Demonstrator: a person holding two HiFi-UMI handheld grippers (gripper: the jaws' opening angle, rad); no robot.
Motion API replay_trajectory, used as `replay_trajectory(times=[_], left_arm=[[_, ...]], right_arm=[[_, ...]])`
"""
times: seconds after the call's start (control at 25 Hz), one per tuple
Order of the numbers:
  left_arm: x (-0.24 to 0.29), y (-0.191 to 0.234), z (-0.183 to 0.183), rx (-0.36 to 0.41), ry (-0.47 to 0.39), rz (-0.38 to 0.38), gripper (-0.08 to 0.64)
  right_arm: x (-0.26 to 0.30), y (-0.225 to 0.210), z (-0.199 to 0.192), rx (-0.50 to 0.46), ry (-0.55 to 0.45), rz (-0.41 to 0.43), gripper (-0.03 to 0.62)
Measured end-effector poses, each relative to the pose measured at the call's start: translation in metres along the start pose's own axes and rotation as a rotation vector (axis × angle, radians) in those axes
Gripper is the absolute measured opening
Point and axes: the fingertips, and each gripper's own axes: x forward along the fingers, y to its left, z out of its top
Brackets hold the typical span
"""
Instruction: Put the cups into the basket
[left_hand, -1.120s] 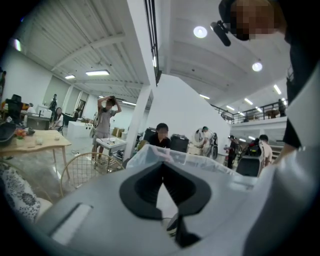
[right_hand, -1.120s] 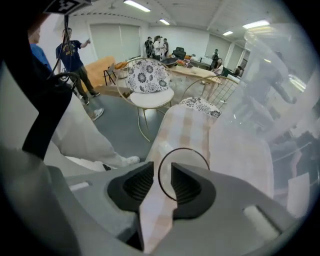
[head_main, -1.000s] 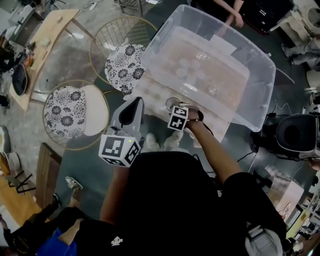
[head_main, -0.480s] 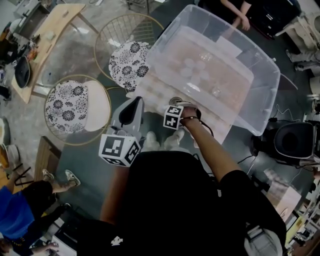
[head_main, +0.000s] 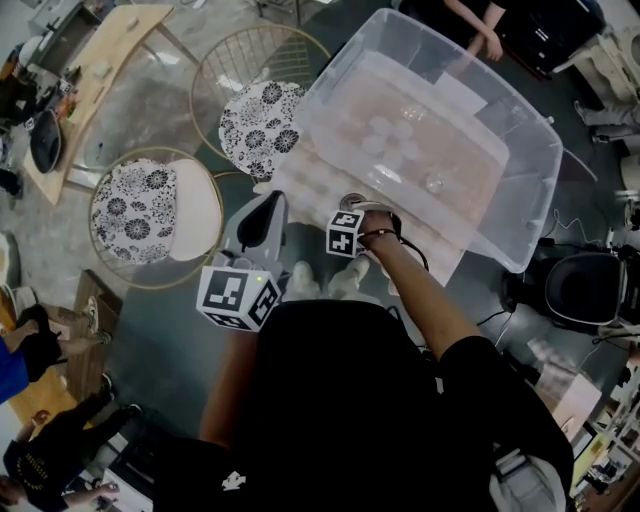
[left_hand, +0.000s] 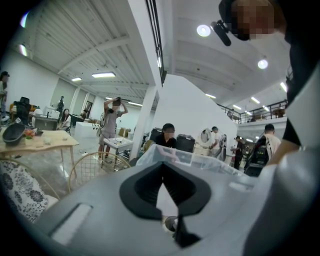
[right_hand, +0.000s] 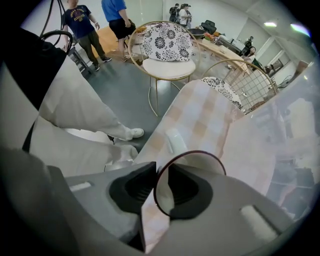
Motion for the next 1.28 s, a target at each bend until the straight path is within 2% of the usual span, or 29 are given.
replay_trajectory(times=[0.36,0.68,1.04,1.28], left_arm=[[0.003,0.001,0.000,-0.003,-0.003,0.003,0.008],[0.008,0.000,0.002,-0.016,-0.004,0.002,0.008],[0.017,-0.010,0.002,-0.011,0.003,-0.031,0.008],[0.028,-0.017,0.001,-0.011,0.006,-0.053,0.008]], right_arm=[[-0.001,0.001,-0.003,-0.002,0.003,0.006,0.060],[-0.009,0.002,-0.010,0.059,-0.042,-0.020,0.047],[-0.038,0.003,-0.003,0.136,-0.149,-0.043,0.040],[-0.070,0.004,0.001,0.148,-0.223,-0.065,0.040]])
